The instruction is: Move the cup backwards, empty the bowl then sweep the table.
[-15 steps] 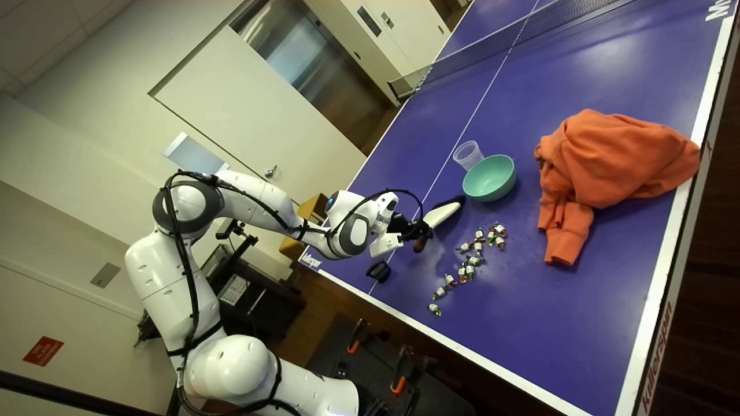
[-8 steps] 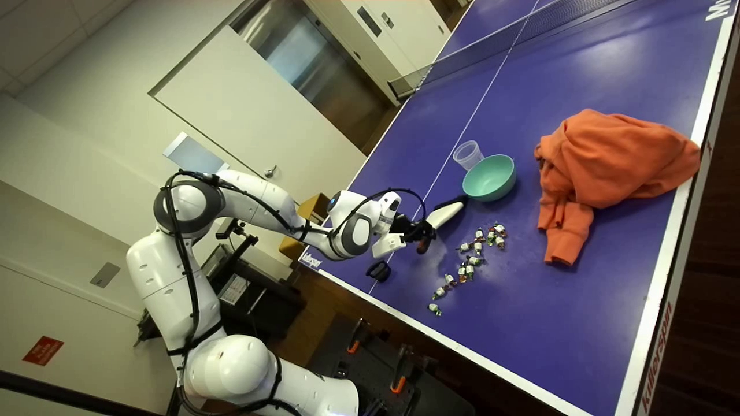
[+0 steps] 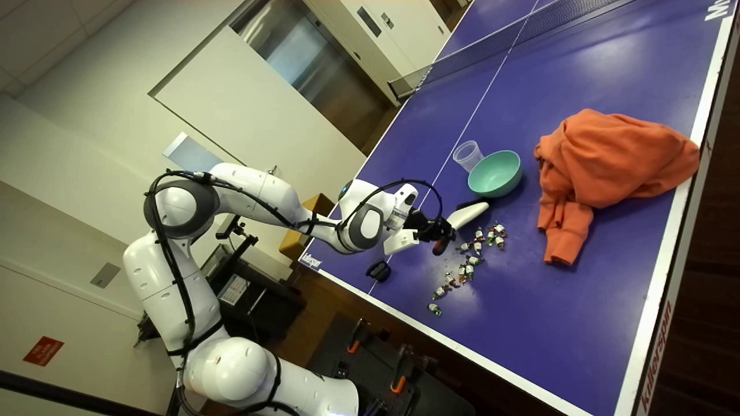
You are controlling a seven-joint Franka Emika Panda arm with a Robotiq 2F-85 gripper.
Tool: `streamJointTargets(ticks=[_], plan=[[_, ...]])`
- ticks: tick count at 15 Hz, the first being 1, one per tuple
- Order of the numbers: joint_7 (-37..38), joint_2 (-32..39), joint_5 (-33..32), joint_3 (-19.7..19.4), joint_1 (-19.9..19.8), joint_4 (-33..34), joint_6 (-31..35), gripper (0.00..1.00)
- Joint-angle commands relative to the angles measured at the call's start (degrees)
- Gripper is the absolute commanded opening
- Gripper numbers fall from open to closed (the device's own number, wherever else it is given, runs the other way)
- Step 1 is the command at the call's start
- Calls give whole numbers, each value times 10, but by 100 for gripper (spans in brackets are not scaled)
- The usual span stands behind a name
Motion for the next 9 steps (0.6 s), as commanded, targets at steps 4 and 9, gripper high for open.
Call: streamJointTargets(ticks=[4,9], plan=[[69,-16,-28,1,-63,26,-85,13],[99,-35,-41,22,-98,19,-163,13]])
